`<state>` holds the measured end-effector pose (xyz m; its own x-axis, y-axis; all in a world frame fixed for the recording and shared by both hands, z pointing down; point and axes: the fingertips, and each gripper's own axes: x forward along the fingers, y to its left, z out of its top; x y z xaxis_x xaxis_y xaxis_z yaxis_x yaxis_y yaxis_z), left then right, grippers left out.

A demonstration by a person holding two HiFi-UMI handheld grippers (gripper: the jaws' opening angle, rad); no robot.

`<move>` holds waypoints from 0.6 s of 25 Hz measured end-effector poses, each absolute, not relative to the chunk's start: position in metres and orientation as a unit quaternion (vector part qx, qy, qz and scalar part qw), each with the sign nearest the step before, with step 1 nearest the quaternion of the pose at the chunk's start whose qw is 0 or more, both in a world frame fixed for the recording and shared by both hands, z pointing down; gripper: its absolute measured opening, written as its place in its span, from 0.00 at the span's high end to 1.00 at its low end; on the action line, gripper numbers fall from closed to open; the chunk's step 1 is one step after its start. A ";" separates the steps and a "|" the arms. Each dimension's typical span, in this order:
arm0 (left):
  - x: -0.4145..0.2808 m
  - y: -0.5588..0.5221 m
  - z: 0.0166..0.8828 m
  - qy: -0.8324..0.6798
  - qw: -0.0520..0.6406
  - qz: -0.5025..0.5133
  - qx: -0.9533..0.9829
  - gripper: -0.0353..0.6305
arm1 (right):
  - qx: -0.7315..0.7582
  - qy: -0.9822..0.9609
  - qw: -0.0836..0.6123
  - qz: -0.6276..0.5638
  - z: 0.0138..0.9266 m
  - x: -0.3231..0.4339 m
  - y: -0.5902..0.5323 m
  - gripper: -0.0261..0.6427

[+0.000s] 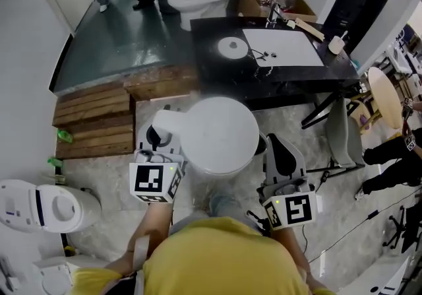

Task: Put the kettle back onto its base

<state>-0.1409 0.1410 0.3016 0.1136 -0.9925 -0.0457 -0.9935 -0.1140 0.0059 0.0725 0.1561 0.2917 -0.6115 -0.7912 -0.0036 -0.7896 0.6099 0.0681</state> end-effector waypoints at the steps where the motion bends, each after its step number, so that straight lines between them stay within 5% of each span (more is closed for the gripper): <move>1: -0.141 0.135 0.301 0.667 0.014 0.020 -0.745 0.80 | 0.439 -0.898 0.013 -0.032 0.292 0.073 0.149 0.94; 15: -0.130 0.038 0.298 0.684 0.021 0.021 -0.729 0.80 | 0.419 -0.908 0.014 -0.024 0.301 0.086 0.042 0.94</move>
